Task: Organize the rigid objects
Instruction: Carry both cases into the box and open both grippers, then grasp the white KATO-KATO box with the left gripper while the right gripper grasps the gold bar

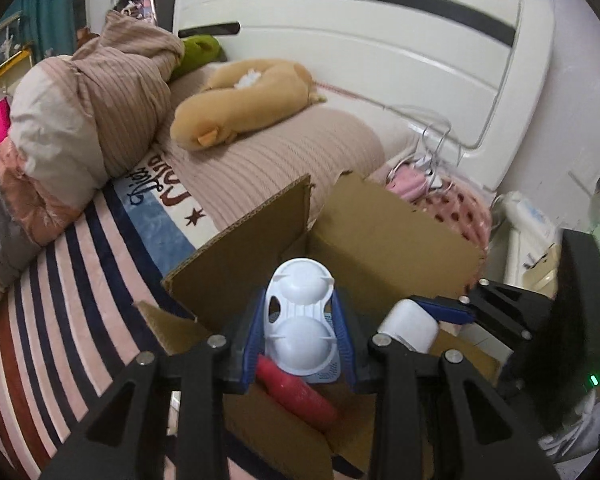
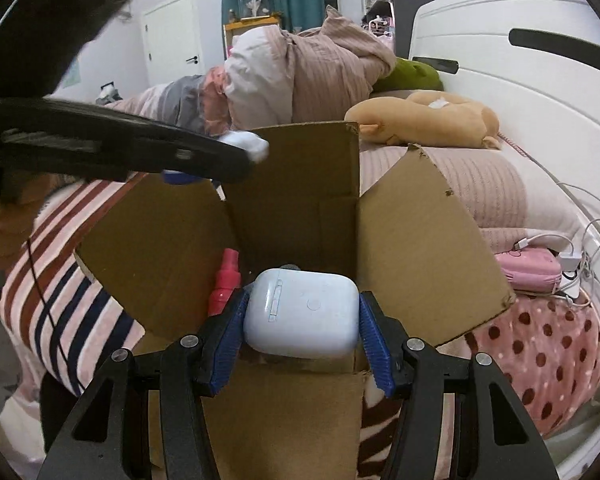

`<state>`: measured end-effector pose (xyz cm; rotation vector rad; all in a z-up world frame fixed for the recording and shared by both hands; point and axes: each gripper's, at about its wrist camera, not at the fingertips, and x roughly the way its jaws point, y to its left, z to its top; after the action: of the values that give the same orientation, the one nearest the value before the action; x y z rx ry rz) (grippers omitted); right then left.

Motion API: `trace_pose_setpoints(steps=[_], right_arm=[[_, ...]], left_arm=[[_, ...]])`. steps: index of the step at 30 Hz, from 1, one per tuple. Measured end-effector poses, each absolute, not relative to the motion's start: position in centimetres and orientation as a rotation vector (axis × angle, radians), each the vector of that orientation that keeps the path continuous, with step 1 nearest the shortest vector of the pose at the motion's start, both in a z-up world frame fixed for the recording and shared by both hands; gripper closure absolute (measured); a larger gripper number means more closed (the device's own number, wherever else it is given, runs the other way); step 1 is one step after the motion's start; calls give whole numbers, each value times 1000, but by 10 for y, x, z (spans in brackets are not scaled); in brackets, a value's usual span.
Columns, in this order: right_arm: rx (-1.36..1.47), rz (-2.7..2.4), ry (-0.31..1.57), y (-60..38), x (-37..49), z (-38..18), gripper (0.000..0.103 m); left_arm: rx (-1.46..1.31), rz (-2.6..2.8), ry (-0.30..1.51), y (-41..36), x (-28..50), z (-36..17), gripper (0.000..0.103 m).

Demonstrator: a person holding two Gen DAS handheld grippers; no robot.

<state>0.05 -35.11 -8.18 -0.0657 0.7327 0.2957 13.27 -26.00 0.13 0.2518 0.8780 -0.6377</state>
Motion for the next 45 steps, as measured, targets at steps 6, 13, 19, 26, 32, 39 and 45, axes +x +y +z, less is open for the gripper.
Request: trace_pose_setpoints(steps=[6,13,19,26,32,39,45], right_arm=[[-71,291,720,-346,0,-82,35],[-71,317,715,-347,5,-82,34],[-67,337,727,-345,7,-82,35],[-30,339,722,-341,5,-70,35],[-17,402,642,-309,-7,-40,35],[-13,548,605,-242,-9,-25,35],[-58,665,684,-178,-2,-45,34]], left_arm=[[282,-627,924,-271,153,-15,73],[310,-607,942,-269,163,-25,68],[305,-600,924,-261,161,-20,55],[223,-608,856,-224,142,9,42],[159,-535,783,-162,121,32,36],[99,-407,759,-68,98,24,35],[29,-317,796,1,84,-19,35]])
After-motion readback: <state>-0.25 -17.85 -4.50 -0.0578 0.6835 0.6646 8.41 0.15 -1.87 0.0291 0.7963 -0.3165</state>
